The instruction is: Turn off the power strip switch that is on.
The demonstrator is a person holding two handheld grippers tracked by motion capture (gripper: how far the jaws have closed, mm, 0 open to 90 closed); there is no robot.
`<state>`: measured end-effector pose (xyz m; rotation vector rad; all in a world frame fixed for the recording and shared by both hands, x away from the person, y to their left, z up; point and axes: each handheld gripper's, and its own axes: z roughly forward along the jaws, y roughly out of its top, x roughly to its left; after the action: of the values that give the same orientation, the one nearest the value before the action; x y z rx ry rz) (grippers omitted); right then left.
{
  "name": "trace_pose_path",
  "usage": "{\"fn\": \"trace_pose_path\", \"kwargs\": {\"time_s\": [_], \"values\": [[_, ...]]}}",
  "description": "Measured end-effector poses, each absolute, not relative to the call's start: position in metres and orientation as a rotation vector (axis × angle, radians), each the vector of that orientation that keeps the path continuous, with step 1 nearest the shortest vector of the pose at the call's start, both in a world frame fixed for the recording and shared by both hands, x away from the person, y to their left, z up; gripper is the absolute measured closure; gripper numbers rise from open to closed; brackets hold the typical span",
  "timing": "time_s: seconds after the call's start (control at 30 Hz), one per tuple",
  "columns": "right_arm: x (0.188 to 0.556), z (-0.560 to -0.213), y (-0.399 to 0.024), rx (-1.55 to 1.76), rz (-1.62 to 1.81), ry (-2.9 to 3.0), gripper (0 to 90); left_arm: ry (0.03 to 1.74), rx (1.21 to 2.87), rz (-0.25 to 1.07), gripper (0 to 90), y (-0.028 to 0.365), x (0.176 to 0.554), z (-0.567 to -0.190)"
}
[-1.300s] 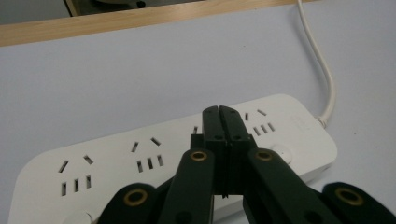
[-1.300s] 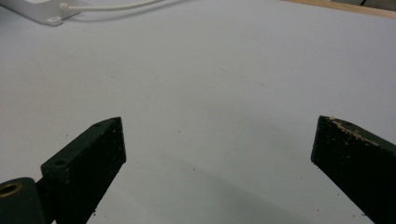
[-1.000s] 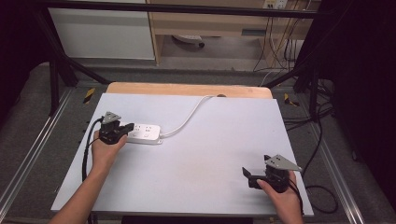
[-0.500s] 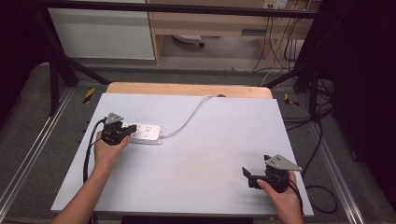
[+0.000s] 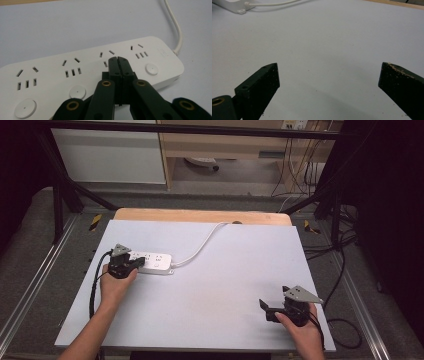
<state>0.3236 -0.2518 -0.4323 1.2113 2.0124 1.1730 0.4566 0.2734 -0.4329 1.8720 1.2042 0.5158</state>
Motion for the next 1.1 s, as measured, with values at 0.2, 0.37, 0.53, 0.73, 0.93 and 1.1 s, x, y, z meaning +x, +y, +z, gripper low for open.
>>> {"fn": "trace_pose_path", "kwargs": {"time_s": [0.2,0.37,0.53,0.73,0.93,1.1], "values": [[0.3235,-0.4321,-0.2517,1.210,1.174,2.012,4.0,1.196,1.880,0.524,90.0,0.2722,0.4563,-0.4330],[0.3235,-0.4320,-0.2516,1.205,1.175,2.006,4.3,1.194,1.890,0.533,90.0,0.2703,0.4561,-0.4334],[0.3232,-0.4319,-0.2514,1.203,1.173,2.008,4.3,1.192,1.892,0.544,90.0,0.2693,0.4557,-0.4345],[0.3232,-0.4320,-0.2510,1.205,1.174,2.010,4.3,1.197,1.877,0.541,90.0,0.2698,0.4552,-0.4366],[0.3231,-0.4319,-0.2510,1.212,1.177,2.010,4.1,1.200,1.878,0.541,90.0,0.2701,0.4556,-0.4364],[0.3230,-0.4319,-0.2508,1.211,1.177,2.009,4.2,1.196,1.886,0.552,90.0,0.2693,0.4552,-0.4364]]}}
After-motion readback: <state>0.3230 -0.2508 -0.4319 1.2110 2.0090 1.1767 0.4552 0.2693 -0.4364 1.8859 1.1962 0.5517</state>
